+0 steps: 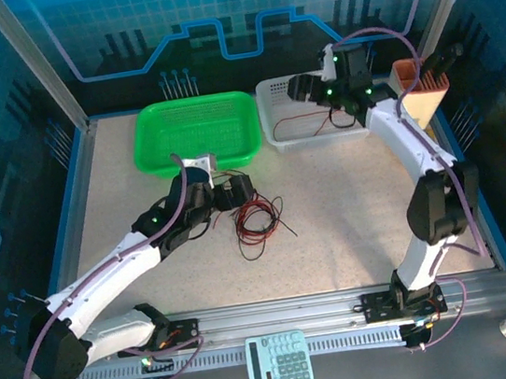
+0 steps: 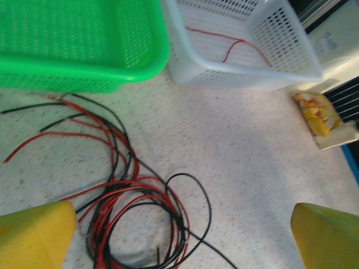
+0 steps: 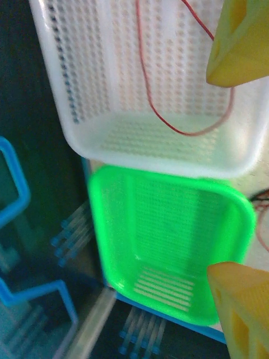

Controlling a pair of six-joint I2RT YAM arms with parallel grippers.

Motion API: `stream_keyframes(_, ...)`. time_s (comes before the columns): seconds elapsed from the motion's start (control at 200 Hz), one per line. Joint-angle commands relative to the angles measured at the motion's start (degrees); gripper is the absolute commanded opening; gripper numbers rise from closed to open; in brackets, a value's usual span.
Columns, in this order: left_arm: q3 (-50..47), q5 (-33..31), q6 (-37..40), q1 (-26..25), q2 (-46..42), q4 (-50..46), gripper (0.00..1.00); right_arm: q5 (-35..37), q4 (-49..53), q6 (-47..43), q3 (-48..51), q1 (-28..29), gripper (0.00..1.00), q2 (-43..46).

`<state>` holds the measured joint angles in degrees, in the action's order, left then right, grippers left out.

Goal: Untangle the cables

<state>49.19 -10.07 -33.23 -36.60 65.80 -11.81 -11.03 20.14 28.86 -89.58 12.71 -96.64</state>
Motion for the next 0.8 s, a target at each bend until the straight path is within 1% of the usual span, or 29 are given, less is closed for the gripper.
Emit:
stream_keyframes(0.0, -1.5, -3.5, -1.9, 0.0, -1.1, -3.3, 0.99, -2.3, -1.8, -2.3, 9.6, 3.7, 0.79, 7.8)
stream_keyframes(0.115, -2.6, -6.8, -4.3, 0.1, -1.4, -5.6, 0.99, -0.7, -0.6, -3.5, 21.6, 8.5, 0.76, 16.0)
stream_keyframes(0.225, -3.5, -8.7, -6.0, 0.2, -2.0, -6.6, 0.99, 4.2, 1.8, -3.3, 31.6, 14.1, 0.75, 23.8)
stream_keyframes(0.335, -4.2, -8.9, -6.7, 0.3, -2.8, -6.1, 0.99, 6.1, 2.5, 2.0, 41.2, 19.0, 0.75, 32.1)
stream_keyframes(0.445, -4.2, -8.1, -6.6, 0.3, -3.1, -5.6, 0.99, 10.5, 3.3, 8.3, 48.3, 23.8, 0.80, 39.8)
stream_keyframes(0.505, -4.0, -7.5, -6.4, 0.3, -3.1, -5.3, 0.99, 11.2, 2.2, 12.2, 51.7, 25.2, 0.83, 43.0)
stream_keyframes(0.575, -3.7, -6.9, -6.3, 0.3, -3.0, -5.2, 0.99, 10.6, -0.4, 15.6, 54.8, 26.1, 0.84, 44.6)
stream_keyframes(0.63, -3.5, -6.6, -6.2, 0.3, -3.0, -5.2, 0.99, 9.9, -2.4, 17.1, 56.2, 26.4, 0.84, 44.3)
stream_keyframes(0.705, -3.3, -6.5, -5.9, 0.3, -2.8, -5.2, 0.99, 8.5, -5.4, 18.1, 57.0, 26.5, 0.83, 42.0)
stream_keyframes(0.795, -3.1, -6.4, -5.7, 0.3, -2.8, -5.3, 0.99, 6.3, -8.7, 18.5, 56.6, 26.6, 0.80, 38.1)
